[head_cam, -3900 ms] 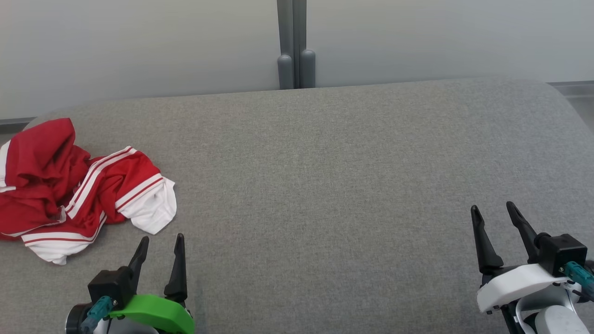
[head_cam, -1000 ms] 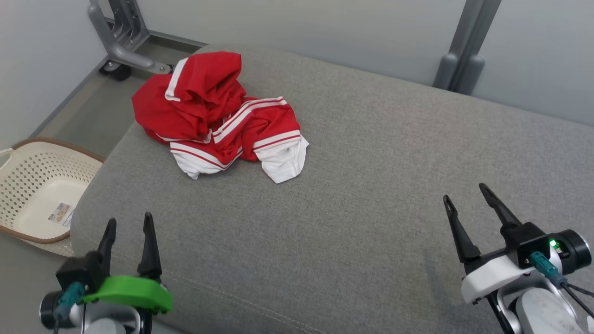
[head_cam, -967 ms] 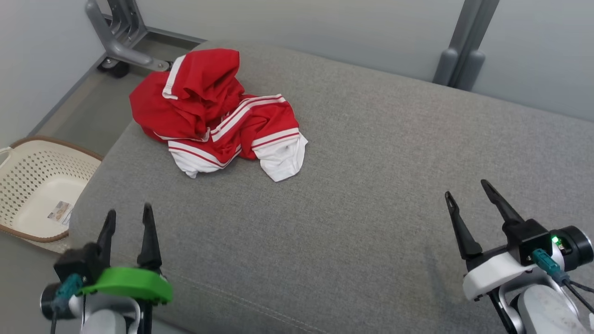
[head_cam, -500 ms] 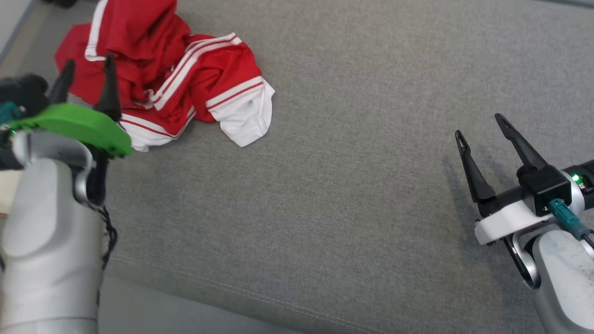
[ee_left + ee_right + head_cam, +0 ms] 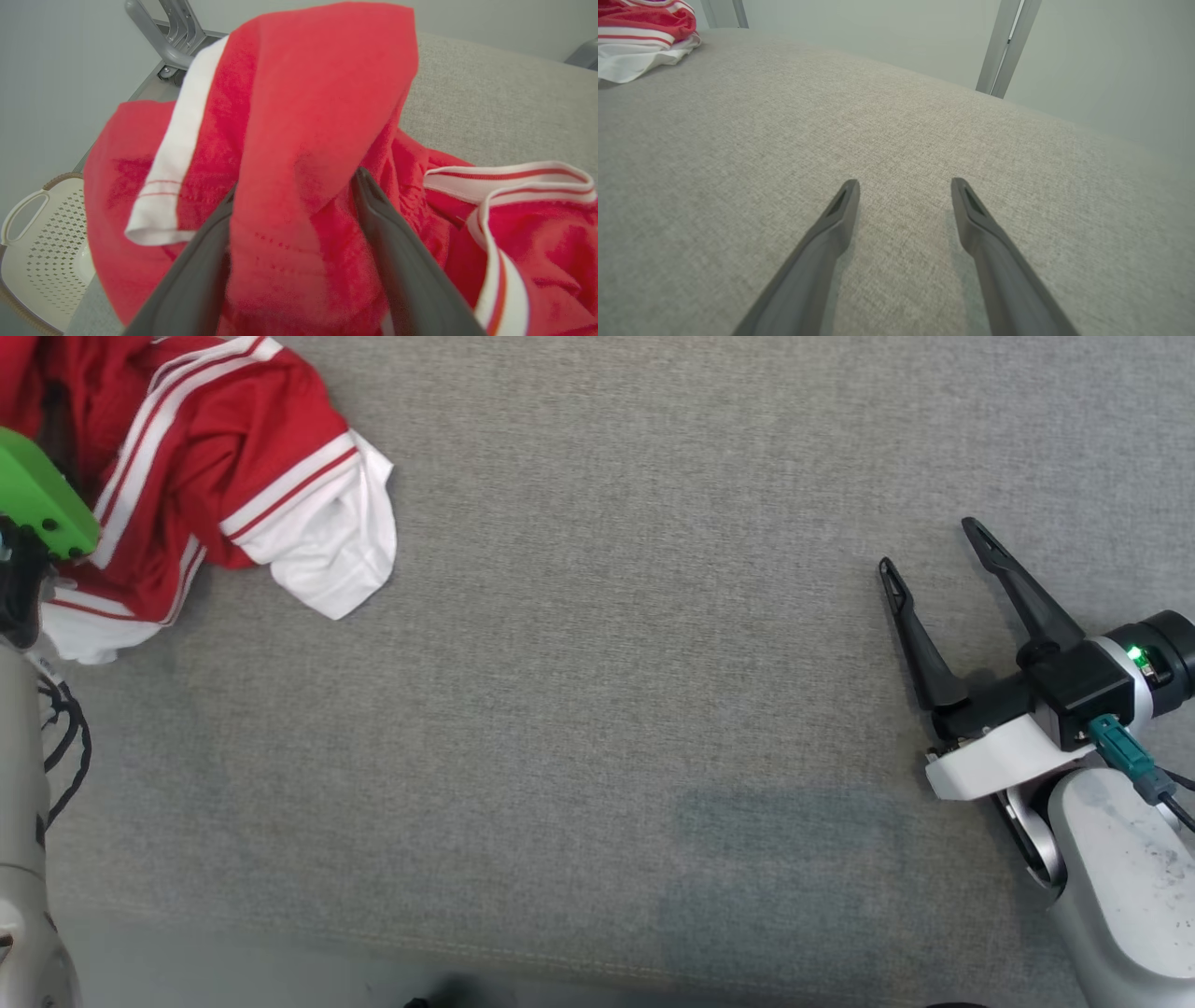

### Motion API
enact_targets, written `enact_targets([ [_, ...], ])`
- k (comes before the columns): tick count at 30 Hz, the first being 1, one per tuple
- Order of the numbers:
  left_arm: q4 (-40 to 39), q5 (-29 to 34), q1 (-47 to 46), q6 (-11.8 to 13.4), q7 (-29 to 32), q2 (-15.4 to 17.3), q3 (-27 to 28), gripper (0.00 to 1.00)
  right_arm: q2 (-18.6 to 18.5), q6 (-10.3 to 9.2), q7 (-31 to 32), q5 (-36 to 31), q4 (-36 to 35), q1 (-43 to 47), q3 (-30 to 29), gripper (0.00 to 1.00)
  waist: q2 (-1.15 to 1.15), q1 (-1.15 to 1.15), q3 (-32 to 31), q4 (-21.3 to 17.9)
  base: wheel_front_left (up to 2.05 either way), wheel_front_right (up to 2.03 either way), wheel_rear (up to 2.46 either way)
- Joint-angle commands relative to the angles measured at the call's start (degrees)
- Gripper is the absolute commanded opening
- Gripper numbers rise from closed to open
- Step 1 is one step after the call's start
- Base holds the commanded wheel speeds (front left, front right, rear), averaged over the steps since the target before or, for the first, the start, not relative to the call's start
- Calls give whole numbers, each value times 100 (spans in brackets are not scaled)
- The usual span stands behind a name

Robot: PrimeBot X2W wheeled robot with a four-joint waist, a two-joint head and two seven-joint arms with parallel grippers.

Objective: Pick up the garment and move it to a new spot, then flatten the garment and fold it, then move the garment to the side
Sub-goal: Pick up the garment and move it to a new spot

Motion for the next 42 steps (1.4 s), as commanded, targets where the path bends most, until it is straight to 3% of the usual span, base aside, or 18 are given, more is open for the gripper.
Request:
enact_targets([
  [1,259,-90,-114,-12,97,97,38,100,-4,-6,-4,36,30,18,-3,100,0,-1,357,-406,0,0,0],
  [3,472,-92,-180,-14,82,191,28,100,21,-6,-2,40,4,83,-26,100,0,-1,378,-451,0,0,0],
  [4,570,-108,-189,-14,71,207,24,42,37,-6,-1,38,-9,109,-45,100,0,-1,388,-466,0,0,0],
  [5,643,-118,-197,-15,32,221,18,0,48,-6,-1,37,-17,129,-66,100,0,-1,394,-476,0,0,0],
  [11,896,-259,-389,19,-175,406,150,0,94,-6,0,38,-47,193,-171,100,0,-1,352,-459,0,0,0],
  [17,614,-310,-740,-18,-291,741,14,0,193,-7,0,60,-19,265,-237,100,0,-1,102,-324,0,0,0],
  [20,194,-415,-829,-22,-174,882,-276,0,318,-5,-2,105,9,313,-242,100,0,-1,-127,-286,0,0,0],
  [23,-620,-780,-740,-19,100,1085,-686,0,489,-5,-4,148,70,423,-253,100,0,-1,-489,-263,0,0,0],
  [27,-1738,-1272,-534,-19,452,1124,-1120,0,655,-5,-10,168,128,547,-256,100,0,-1,-849,-302,0,0,0],
  [32,-3364,-2074,-71,-20,1148,1032,-1507,0,805,-5,-10,213,143,706,-315,100,0,-1,-1250,-489,0,0,0],
  [35,-4319,-2547,387,3,1532,799,-1638,0,862,-5,-10,231,128,792,-379,100,0,-1,-1430,-666,0,0,0],
  [42,-6332,-3226,1581,464,1976,89,-2071,0,990,-6,-10,250,136,993,-455,100,0,-1,-1684,-1247,0,0,0],
])
